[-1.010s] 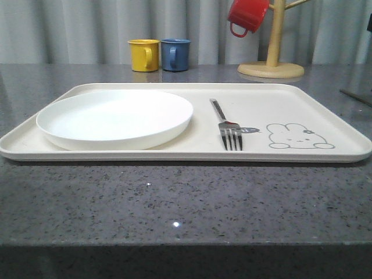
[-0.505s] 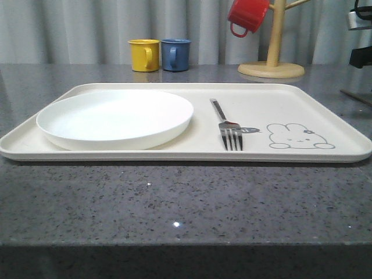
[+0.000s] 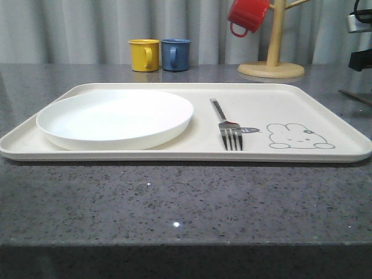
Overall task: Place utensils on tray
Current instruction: 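Place the chopsticks on the tray beside the fork and release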
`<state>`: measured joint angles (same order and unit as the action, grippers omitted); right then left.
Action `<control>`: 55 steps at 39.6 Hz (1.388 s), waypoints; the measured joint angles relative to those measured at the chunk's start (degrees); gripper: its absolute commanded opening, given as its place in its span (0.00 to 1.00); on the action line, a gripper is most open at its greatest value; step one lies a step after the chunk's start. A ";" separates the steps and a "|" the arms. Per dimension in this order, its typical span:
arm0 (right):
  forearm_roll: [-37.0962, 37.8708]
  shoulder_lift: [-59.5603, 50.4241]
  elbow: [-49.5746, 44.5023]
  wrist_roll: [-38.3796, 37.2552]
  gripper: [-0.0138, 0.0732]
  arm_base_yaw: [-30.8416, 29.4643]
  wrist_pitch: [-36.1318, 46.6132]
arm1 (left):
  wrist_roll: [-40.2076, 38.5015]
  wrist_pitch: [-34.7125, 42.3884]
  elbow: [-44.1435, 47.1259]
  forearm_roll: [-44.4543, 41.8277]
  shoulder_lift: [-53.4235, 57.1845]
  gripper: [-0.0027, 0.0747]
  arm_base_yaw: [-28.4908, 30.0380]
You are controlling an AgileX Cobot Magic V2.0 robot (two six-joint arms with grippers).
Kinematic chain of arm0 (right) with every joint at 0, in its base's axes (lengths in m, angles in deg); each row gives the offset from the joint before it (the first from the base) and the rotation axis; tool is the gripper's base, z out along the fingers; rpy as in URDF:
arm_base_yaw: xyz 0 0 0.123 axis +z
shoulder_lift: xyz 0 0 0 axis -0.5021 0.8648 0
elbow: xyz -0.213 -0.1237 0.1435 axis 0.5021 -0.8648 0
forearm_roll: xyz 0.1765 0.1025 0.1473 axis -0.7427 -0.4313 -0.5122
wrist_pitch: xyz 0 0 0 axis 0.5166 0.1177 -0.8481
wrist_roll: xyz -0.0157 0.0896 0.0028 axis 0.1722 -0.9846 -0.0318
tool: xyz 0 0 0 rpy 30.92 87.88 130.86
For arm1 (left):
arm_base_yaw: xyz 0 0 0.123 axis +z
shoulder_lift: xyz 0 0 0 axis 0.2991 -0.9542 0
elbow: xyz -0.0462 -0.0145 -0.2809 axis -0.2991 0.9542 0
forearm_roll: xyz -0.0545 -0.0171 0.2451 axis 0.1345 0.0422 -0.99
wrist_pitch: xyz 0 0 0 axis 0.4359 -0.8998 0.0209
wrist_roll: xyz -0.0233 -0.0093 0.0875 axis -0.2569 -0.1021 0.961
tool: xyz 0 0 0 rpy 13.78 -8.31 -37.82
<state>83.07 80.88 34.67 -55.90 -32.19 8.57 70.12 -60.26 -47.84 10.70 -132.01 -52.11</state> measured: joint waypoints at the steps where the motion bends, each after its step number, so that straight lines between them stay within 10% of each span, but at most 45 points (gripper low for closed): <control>1: 0.00 0.00 0.00 0.00 0.20 0.00 0.00 | 0.00 0.00 0.00 0.00 0.00 0.01 0.00; 28: -13.79 -5.18 2.82 -1.06 0.20 12.64 -6.91 | 0.00 0.00 0.00 0.00 0.00 0.01 0.00; 55: -15.90 0.75 2.82 -18.85 0.32 22.29 -2.27 | 0.00 0.00 0.00 0.00 0.00 0.01 0.00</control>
<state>67.17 81.63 37.49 -74.76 -9.91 6.31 70.12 -60.26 -47.84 10.70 -132.01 -52.11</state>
